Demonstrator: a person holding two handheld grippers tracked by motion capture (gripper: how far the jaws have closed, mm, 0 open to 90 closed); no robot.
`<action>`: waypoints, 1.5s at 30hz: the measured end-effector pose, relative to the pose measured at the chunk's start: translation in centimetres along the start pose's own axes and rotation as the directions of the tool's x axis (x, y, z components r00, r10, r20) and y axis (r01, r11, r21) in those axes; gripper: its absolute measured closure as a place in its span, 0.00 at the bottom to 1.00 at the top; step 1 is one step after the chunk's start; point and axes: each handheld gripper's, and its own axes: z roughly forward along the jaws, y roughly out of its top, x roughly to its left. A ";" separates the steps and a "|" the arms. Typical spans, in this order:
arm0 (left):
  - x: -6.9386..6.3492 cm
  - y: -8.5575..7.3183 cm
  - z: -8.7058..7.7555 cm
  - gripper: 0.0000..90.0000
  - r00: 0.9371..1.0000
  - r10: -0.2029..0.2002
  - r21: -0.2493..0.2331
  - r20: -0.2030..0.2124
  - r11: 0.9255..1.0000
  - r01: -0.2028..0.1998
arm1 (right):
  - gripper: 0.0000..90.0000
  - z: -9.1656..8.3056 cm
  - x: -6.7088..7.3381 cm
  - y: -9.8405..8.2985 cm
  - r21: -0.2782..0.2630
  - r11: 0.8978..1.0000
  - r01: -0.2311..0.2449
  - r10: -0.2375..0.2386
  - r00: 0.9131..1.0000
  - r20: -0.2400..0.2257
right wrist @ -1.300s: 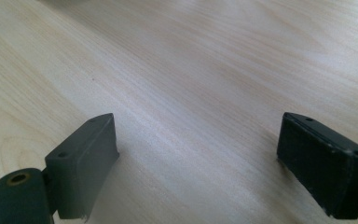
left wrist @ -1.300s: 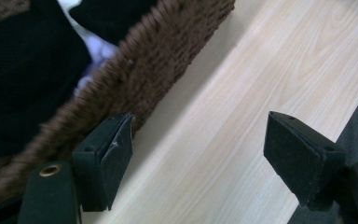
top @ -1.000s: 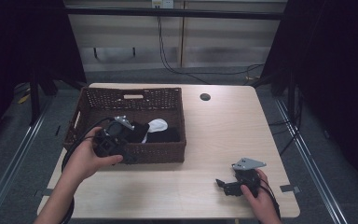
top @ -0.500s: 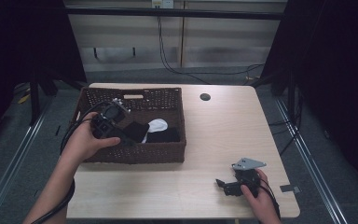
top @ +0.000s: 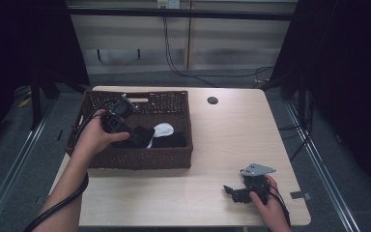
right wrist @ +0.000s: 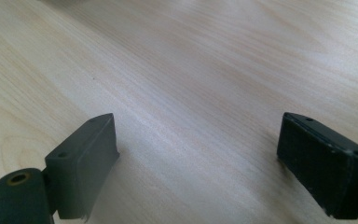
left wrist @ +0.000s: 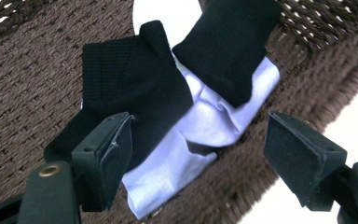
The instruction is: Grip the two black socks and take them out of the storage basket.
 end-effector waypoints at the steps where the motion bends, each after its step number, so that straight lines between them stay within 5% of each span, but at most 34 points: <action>1: 0.3 0.3 0.4 0.26 1.000 -0.013 0.003 -0.003 1.000 0.013 | 0.13 0.0 0.0 0.0 0.000 1.000 0.000 0.000 1.000 0.000; 14: 2.4 1.5 3.0 0.26 0.998 -0.061 0.037 -0.013 0.997 0.062 | 0.13 0.0 0.0 0.0 0.000 1.000 0.000 0.000 1.000 0.000; 45: 4.4 3.0 7.6 0.31 0.999 -0.031 0.143 -0.039 0.989 0.037 | 0.13 0.0 0.0 0.0 -0.001 1.000 -0.001 0.001 1.000 -0.003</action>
